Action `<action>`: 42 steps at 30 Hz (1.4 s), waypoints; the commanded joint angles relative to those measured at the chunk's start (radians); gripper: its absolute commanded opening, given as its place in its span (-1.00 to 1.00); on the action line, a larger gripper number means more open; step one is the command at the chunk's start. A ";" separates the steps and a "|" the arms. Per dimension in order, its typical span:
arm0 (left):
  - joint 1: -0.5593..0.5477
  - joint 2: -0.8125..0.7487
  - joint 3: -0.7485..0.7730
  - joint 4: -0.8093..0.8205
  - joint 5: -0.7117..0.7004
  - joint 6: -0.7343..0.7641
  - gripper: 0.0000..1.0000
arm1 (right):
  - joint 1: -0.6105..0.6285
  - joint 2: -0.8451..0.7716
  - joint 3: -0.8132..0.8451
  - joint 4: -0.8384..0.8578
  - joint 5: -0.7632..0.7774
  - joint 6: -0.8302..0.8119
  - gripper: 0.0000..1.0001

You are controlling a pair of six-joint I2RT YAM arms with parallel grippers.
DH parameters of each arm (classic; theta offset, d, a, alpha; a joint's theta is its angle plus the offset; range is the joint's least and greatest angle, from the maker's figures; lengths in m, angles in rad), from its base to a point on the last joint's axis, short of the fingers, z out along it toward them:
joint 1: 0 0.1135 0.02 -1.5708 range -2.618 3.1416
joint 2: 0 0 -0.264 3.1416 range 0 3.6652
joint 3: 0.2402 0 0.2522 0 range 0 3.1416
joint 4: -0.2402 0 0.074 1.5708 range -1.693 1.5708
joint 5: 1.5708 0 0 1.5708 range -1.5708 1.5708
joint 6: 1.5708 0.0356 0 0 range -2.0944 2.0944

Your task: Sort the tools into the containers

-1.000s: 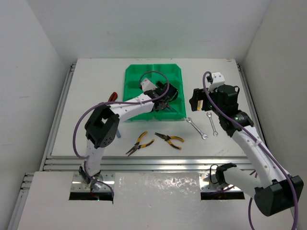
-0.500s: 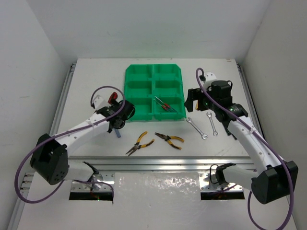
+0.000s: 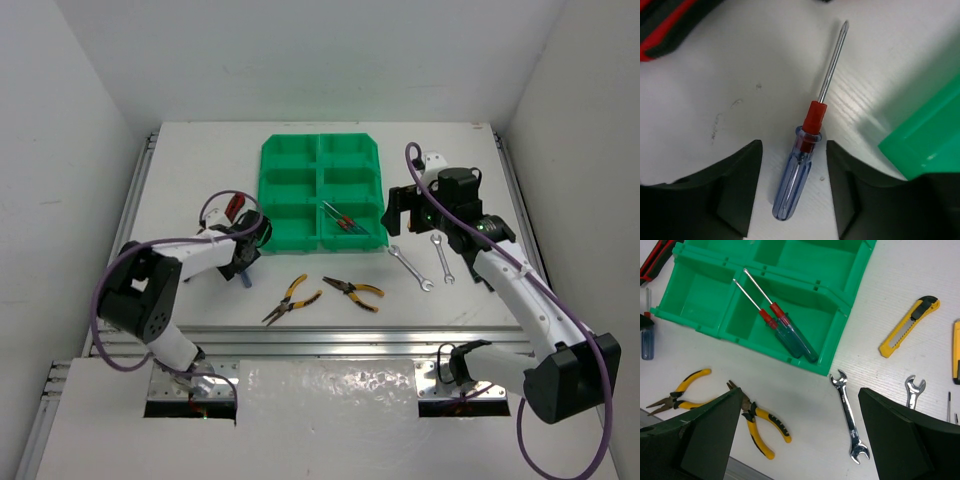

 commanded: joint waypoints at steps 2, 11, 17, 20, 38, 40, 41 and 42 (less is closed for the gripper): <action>0.003 0.084 0.029 0.041 0.039 0.024 -0.15 | 0.010 -0.007 0.026 0.029 -0.014 0.002 0.98; -0.011 -0.090 -0.068 -0.023 -0.003 -0.086 -1.00 | 0.013 -0.023 0.028 0.030 0.005 -0.004 0.98; -0.241 -0.284 0.047 -0.073 -0.132 -0.221 -1.00 | 0.012 -0.023 0.031 0.027 0.086 0.002 0.98; -0.290 -0.197 0.188 -0.030 -0.141 -0.246 -1.00 | 0.009 -0.017 0.034 0.027 0.123 0.013 0.98; -0.407 0.479 0.863 0.029 -0.132 -0.343 -0.66 | -0.037 -0.008 0.005 0.017 0.154 0.017 0.98; -0.407 0.491 0.857 0.053 -0.107 -0.321 -0.17 | -0.039 -0.001 0.003 0.013 0.143 0.014 0.98; -0.410 0.492 0.852 0.059 -0.092 -0.320 0.12 | -0.037 0.002 0.003 0.013 0.125 0.011 0.98; -0.413 0.488 0.845 0.067 -0.087 -0.318 0.23 | -0.037 0.002 0.002 0.018 0.090 0.006 0.98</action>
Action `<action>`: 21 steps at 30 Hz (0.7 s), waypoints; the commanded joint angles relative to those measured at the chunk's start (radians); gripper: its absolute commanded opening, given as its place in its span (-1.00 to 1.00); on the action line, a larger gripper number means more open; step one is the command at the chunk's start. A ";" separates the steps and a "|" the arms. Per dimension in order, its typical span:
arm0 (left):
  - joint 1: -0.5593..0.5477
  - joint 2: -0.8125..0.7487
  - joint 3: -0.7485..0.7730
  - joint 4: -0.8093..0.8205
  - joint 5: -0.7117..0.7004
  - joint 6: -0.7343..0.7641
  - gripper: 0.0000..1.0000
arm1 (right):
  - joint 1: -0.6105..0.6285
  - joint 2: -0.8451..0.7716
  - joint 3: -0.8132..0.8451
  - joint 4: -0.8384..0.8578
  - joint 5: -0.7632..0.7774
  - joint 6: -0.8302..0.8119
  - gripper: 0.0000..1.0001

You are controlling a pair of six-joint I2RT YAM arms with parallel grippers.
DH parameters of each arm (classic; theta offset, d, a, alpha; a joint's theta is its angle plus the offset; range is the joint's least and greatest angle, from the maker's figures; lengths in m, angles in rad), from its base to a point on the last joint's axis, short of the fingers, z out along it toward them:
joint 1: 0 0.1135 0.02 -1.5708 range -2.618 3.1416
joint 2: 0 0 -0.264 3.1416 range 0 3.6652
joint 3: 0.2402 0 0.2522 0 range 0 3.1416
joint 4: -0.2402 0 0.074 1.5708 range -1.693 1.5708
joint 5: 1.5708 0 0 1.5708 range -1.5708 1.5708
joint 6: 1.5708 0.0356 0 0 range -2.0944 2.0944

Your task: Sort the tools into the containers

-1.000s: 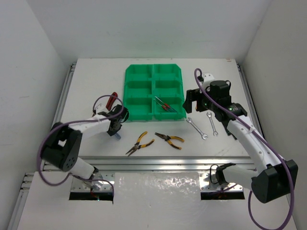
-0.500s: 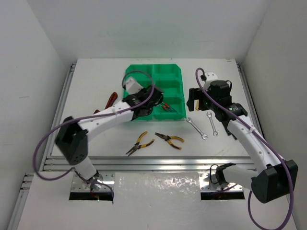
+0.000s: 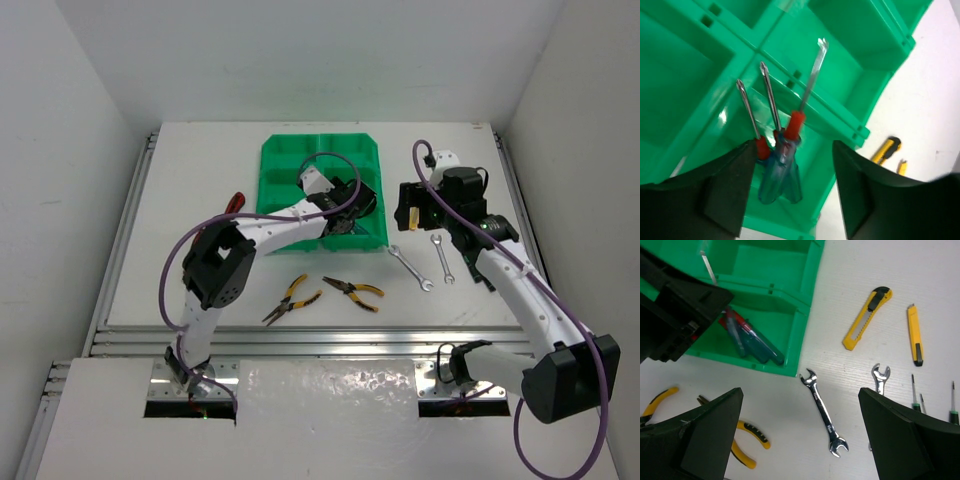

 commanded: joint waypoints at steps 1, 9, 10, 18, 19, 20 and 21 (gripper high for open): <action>-0.011 -0.029 0.006 0.088 0.029 0.024 0.29 | -0.001 -0.001 -0.005 0.038 -0.074 -0.010 0.98; -0.064 -0.268 -0.055 0.072 -0.066 0.104 0.50 | 0.127 0.033 0.010 0.001 -0.309 -0.170 0.97; -0.063 -0.317 -0.078 0.057 -0.086 0.109 0.54 | 0.263 0.074 0.021 -0.049 -0.254 -0.191 0.97; 0.002 -0.908 -0.431 -0.138 -0.264 0.222 0.93 | 0.473 0.205 -0.087 0.018 -0.190 -0.235 0.70; 0.005 -0.962 -0.505 -0.137 -0.266 0.257 0.95 | 0.513 0.226 -0.081 0.018 -0.154 -0.277 0.69; 0.012 -1.059 -0.534 -0.137 -0.258 0.285 0.95 | 0.525 0.275 -0.073 0.017 -0.128 -0.285 0.68; 0.014 -1.104 -0.560 -0.167 -0.257 0.308 0.96 | 0.533 0.300 -0.046 0.013 -0.117 -0.298 0.61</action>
